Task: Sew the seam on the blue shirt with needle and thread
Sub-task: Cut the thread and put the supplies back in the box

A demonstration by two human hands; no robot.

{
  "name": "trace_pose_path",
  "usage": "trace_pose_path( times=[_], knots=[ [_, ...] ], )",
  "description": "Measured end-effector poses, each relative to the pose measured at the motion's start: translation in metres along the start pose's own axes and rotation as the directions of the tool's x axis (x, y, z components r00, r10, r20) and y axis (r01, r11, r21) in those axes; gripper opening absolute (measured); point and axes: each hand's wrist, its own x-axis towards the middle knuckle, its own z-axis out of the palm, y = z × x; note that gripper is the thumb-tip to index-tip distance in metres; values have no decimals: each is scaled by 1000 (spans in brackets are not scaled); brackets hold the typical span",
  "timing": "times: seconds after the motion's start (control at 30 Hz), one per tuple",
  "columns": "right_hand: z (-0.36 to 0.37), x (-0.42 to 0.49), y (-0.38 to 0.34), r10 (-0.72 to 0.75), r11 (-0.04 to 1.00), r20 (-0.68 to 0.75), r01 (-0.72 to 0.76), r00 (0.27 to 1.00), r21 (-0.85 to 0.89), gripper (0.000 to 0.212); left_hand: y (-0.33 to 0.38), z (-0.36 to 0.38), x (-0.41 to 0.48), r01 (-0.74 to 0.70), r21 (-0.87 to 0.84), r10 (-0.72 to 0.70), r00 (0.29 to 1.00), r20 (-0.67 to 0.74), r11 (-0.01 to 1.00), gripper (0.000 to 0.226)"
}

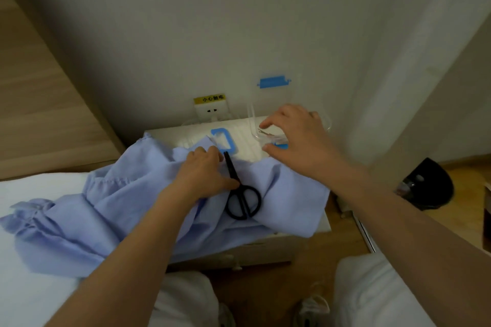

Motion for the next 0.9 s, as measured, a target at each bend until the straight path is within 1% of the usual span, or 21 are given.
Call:
trace_pose_path(
  times=[0.03,0.07,0.1,0.17,0.23,0.27,0.33,0.37,0.5,0.57,0.63,0.73,0.8,0.83,0.87,0.9],
  knots=[
    [1,-3,-11,-43,996,-55,46,998,70,27,-4,-1,-1,-11,9,11,1000,23,1000,65],
    [2,-7,-24,-72,989,-52,78,996,126,24,-7,-1,-1,-27,19,26,999,42,999,59],
    [8,-12,-35,-87,986,12,85,996,143,23,-10,-2,-1,-39,26,37,997,62,999,54],
    [28,-24,-52,-82,996,207,73,975,51,30,-12,-4,-1,-53,40,49,995,91,998,44],
    [54,-34,-55,-46,997,329,66,943,-50,39,-15,-3,-2,-56,-4,56,996,68,998,39],
    [64,-35,-54,-20,994,364,58,931,-94,44,-16,-3,-4,-56,-40,58,997,50,998,38],
    [75,-33,-52,10,989,377,46,926,-140,50,-17,-3,-7,-63,-67,66,997,32,996,36],
    [76,-31,-51,15,991,375,37,927,-130,50,-19,-3,-8,-63,-75,65,997,30,995,35],
    [70,-23,-52,7,998,431,24,902,-66,41,-25,-3,-9,-57,-118,59,998,15,991,33],
    [60,-23,-52,-2,1000,414,5,910,-6,35,-26,-4,-8,-45,-129,47,999,16,991,32],
    [44,-18,-54,4,998,387,-26,922,50,35,-24,-5,-7,-38,-105,42,998,41,994,31],
    [13,-4,-57,28,978,330,-95,944,187,32,-20,-9,-3,-38,-100,44,998,52,994,14],
    [-5,6,-51,75,937,217,-144,973,320,30,-15,-11,0,-28,-98,30,999,15,995,9],
    [-12,11,-45,108,925,141,-152,984,348,30,-13,-11,2,-30,-91,28,999,-21,995,10],
    [-15,16,-36,147,927,63,-160,987,340,30,-10,-9,3,-34,-90,27,997,-73,995,12],
    [-18,20,-27,188,939,-15,-175,982,295,31,-6,-8,3,-46,-107,31,990,-136,993,16]
  ],
)
